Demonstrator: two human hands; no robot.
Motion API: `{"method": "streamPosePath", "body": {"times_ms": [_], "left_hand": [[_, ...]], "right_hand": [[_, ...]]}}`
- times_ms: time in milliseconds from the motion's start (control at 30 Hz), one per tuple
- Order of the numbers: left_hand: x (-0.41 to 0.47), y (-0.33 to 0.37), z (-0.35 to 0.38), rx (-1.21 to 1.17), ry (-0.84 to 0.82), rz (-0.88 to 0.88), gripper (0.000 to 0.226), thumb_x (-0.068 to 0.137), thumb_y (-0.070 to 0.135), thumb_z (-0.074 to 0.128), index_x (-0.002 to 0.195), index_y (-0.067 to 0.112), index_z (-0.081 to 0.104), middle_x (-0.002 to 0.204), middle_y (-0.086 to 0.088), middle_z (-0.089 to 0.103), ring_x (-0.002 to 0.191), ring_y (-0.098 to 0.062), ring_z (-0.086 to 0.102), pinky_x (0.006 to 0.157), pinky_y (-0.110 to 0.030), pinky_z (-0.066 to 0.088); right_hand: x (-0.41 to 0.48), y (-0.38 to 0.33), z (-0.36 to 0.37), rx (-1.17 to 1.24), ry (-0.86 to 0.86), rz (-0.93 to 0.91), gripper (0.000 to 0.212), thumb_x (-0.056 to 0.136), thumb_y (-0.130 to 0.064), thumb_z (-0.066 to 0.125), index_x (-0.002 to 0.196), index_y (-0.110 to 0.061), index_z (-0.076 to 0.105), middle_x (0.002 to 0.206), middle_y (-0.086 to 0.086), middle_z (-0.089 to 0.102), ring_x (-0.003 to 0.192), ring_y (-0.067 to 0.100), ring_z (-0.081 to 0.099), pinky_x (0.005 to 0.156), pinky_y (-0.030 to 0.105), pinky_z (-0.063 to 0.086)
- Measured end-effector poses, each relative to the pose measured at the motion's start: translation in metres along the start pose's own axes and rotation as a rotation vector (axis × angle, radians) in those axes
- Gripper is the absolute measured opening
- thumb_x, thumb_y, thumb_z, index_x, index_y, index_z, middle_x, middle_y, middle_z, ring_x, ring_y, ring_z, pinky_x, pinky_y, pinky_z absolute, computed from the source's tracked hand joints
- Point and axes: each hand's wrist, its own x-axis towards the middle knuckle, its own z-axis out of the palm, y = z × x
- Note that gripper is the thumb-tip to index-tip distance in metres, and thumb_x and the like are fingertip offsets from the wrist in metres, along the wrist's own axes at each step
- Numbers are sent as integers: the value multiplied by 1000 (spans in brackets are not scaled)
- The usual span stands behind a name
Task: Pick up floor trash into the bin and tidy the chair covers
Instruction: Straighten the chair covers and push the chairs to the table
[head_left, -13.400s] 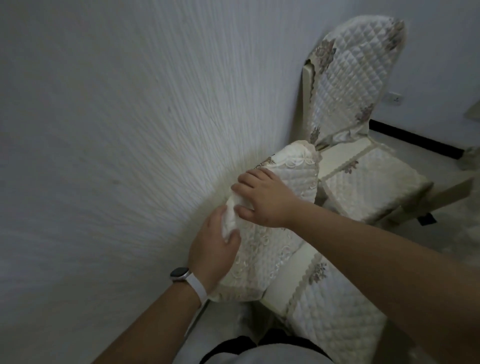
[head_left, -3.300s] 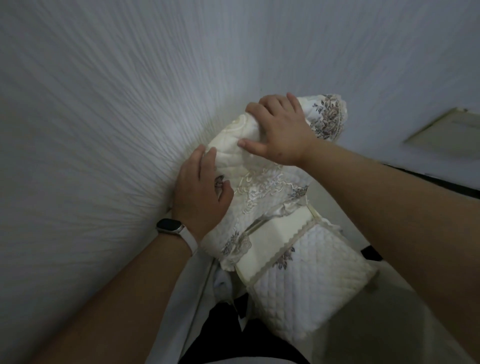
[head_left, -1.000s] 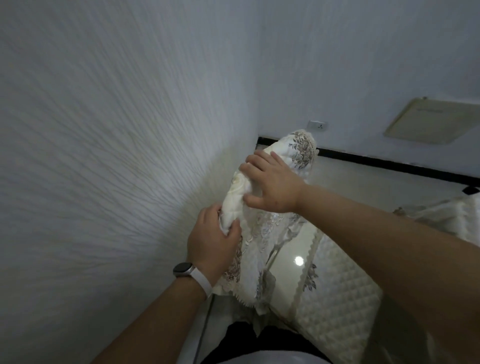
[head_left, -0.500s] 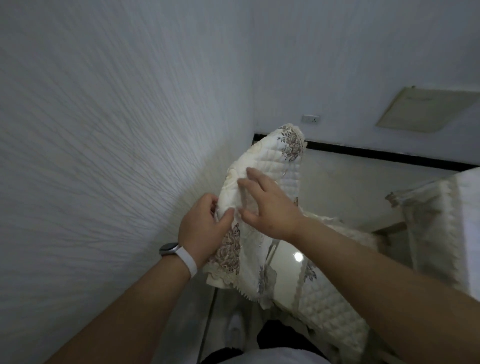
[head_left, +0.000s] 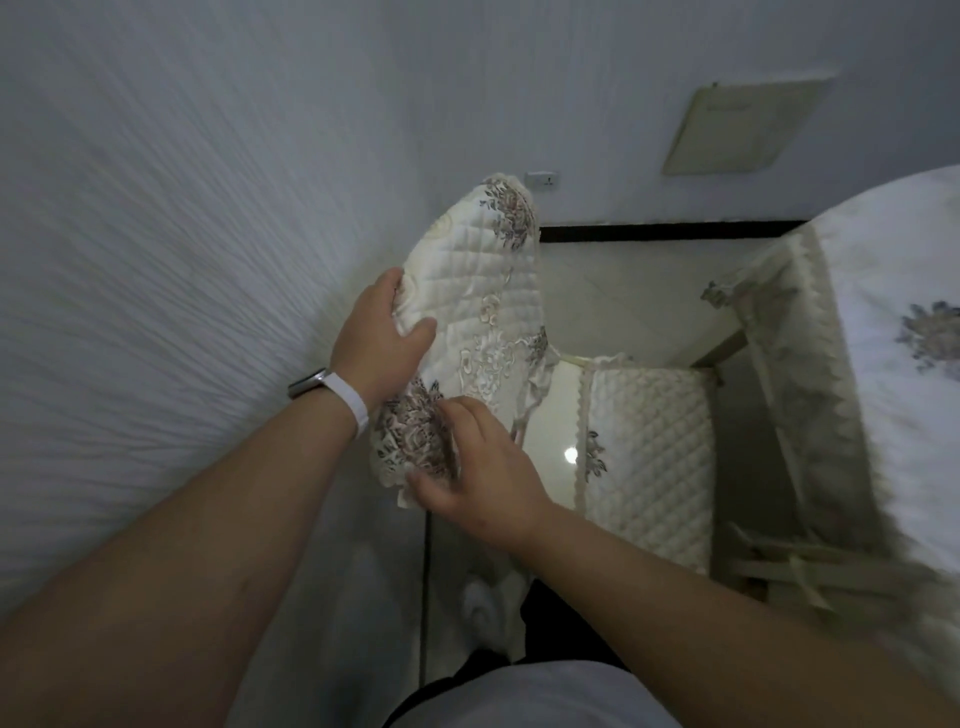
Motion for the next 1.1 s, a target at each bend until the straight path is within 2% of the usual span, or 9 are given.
{"method": "streamPosePath", "body": {"times_ms": [133, 333, 533, 667, 900, 1100], "left_hand": [[-2, -3, 1, 52, -3, 47, 66, 89, 36, 62, 148, 17, 38, 144, -5, 50, 128, -22, 50, 107, -36, 40], [-5, -7, 5, 28, 26, 66, 72, 87, 30, 65, 151, 16, 35, 149, -5, 45, 134, -23, 45, 110, -36, 37], [-8, 0, 4, 23, 68, 41, 65, 87, 23, 63, 147, 18, 41, 145, -4, 50, 130, -23, 50, 109, -38, 41], [-12, 3, 5, 27, 104, 31, 56, 86, 18, 64, 140, 15, 45, 137, -8, 54, 122, -27, 53, 97, -31, 40], [-19, 10, 13, 33, 153, 23, 56, 85, 16, 64, 138, 12, 47, 136, -13, 54, 120, -30, 53, 99, -36, 41], [-23, 17, 15, 13, 119, 31, 57, 84, 20, 67, 138, 14, 48, 135, -10, 56, 120, -30, 54, 100, -36, 43]], "right_hand": [[-9, -15, 30, -39, 25, 45, 88, 79, -50, 69, 148, -9, 34, 150, 10, 37, 137, 24, 37, 107, 37, 41], [-11, -20, 50, -37, 57, 104, 93, 77, -36, 73, 152, -8, 25, 152, 15, 32, 137, 30, 34, 102, 41, 44], [-4, -20, 45, -23, -7, 83, 100, 75, -29, 75, 154, -10, 17, 157, 16, 17, 135, 36, 34, 93, 44, 47], [-5, -21, 41, 13, -48, 71, 100, 78, -25, 74, 155, -8, 13, 159, 17, 10, 133, 40, 37, 90, 43, 47], [-12, -9, 23, -16, -77, 40, 103, 73, -23, 78, 154, -6, 17, 158, 19, 15, 135, 39, 36, 96, 43, 46], [-19, -5, 13, -32, -83, 38, 105, 72, -25, 79, 154, -5, 15, 157, 20, 17, 135, 37, 35, 100, 40, 44]]}}
